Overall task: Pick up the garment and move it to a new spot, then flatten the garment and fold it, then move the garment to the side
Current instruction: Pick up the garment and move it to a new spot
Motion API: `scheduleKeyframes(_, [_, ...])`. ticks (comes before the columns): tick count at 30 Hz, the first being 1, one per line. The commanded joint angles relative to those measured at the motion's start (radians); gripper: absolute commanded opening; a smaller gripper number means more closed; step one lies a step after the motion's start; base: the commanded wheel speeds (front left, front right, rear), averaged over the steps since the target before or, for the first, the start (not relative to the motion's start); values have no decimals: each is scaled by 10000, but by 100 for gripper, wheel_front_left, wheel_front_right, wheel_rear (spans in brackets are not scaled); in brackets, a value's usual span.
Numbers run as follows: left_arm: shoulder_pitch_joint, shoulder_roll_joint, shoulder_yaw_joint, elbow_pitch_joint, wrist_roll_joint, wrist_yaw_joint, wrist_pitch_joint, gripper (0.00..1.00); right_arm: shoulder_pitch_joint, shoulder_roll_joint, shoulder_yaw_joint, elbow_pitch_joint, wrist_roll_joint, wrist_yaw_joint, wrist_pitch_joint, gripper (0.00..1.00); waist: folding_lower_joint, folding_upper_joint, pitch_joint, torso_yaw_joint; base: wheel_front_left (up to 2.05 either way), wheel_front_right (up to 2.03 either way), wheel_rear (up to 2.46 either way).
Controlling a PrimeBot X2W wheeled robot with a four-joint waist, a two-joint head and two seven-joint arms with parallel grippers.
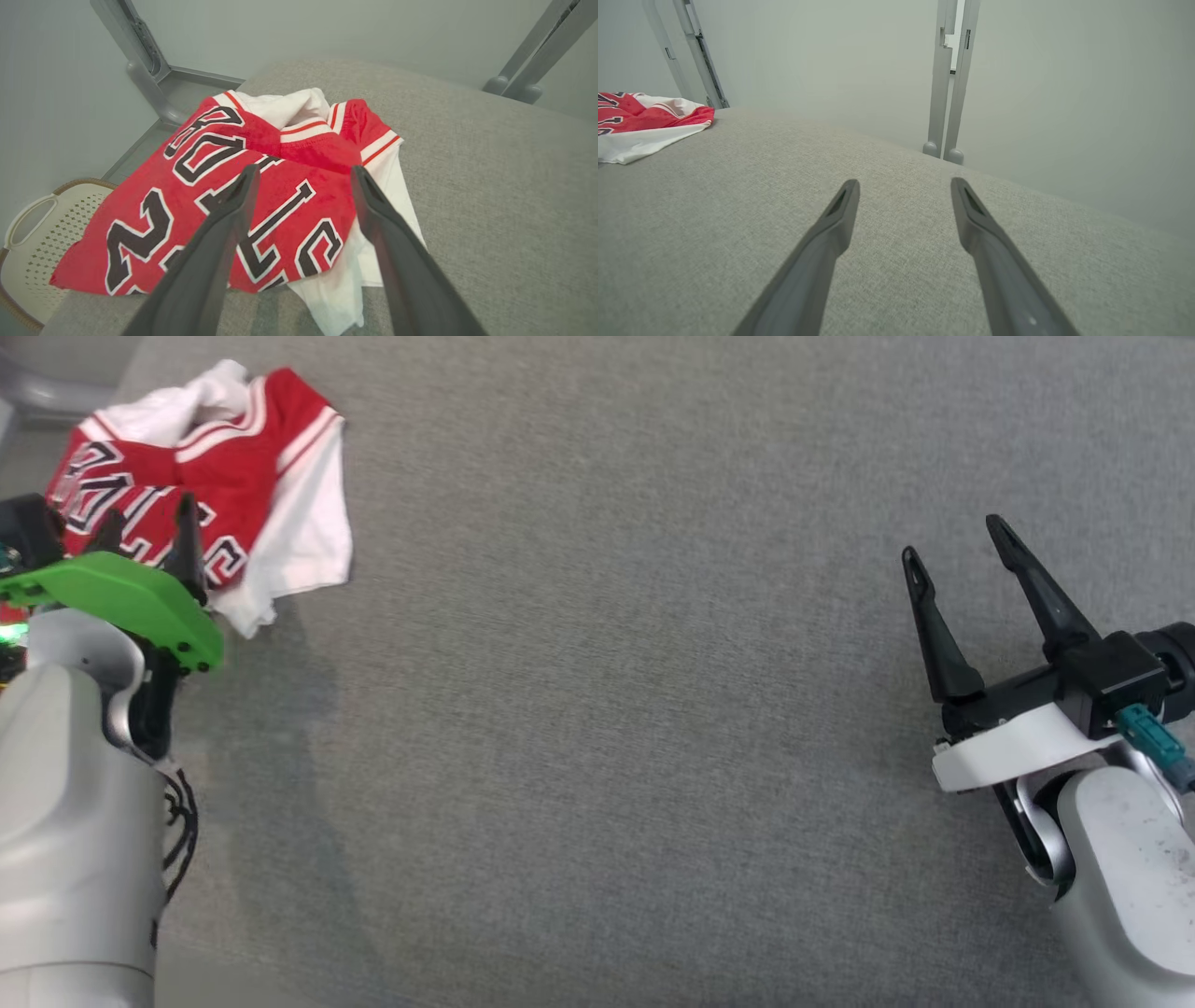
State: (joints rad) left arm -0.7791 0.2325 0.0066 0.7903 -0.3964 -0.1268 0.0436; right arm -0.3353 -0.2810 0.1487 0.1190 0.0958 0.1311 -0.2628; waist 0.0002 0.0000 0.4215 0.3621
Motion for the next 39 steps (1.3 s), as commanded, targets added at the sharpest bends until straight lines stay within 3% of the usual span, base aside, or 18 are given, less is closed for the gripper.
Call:
scheduleKeyframes(1, [-413, 205, 102, 321, -179, -28, 99, 100, -255, -64, 21, -110, 39, -6, -26, 100, -2, 0, 2654, -2123, 0, 0, 0])
scheduleKeyframes(6, [-1193, 557, 285, 1788, -369, 16, 134, 100, -260, -189, -92, -282, 73, -6, -25, 100, -2, 0, 2844, -2369, 0, 0, 0])
scheduleKeyframes(11, [-1401, 557, 148, 3156, -229, 351, 341, 100, -72, -287, -214, -280, 51, -8, 5, 100, -2, 0, 2585, -2356, 0, 0, 0])
scheduleKeyframes(12, [-1355, 516, 124, 3453, -290, 317, 613, 0, -32, -261, -209, -257, 61, -8, 9, 100, -2, 0, 2472, -2355, 0, 0, 0])
scheduleKeyframes(14, [-1151, 392, -135, 3842, -280, 116, 1079, 0, 113, -165, -145, -148, 69, -8, 11, 100, -2, 0, 2127, -2364, 0, 0, 0])
scheduleKeyframes(18, [-841, 618, -280, 3678, -513, -73, 781, 0, 538, 174, -19, 21, 178, -5, 11, 100, -2, 0, 1231, -2349, 0, 0, 0])
scheduleKeyframes(22, [-561, 755, -1087, 2316, -800, -128, 396, 0, 1012, 602, 31, 217, 281, -2, 9, 100, -2, 0, 143, -2415, 0, 0, 0])
scheduleKeyframes(28, [664, 1660, -2380, -1521, -2441, -25, 1001, 0, 1845, 1162, -118, 289, 437, -3, -12, 100, -2, 0, -1360, -2730, 0, 0, 0])
scheduleKeyframes(35, [3247, 2723, -3049, -7475, -5021, -38, 2958, 0, 2748, 1658, -570, 158, 554, -3, -14, 100, -2, 0, -2460, -3820, 0, 0, 0])
scheduleKeyframes(39, [4211, 2754, -3364, -10304, -5655, 228, 3729, 0, 3087, 1740, -742, 101, 534, -3, -14, 100, -2, 0, -2761, -4453, 0, 0, 0])
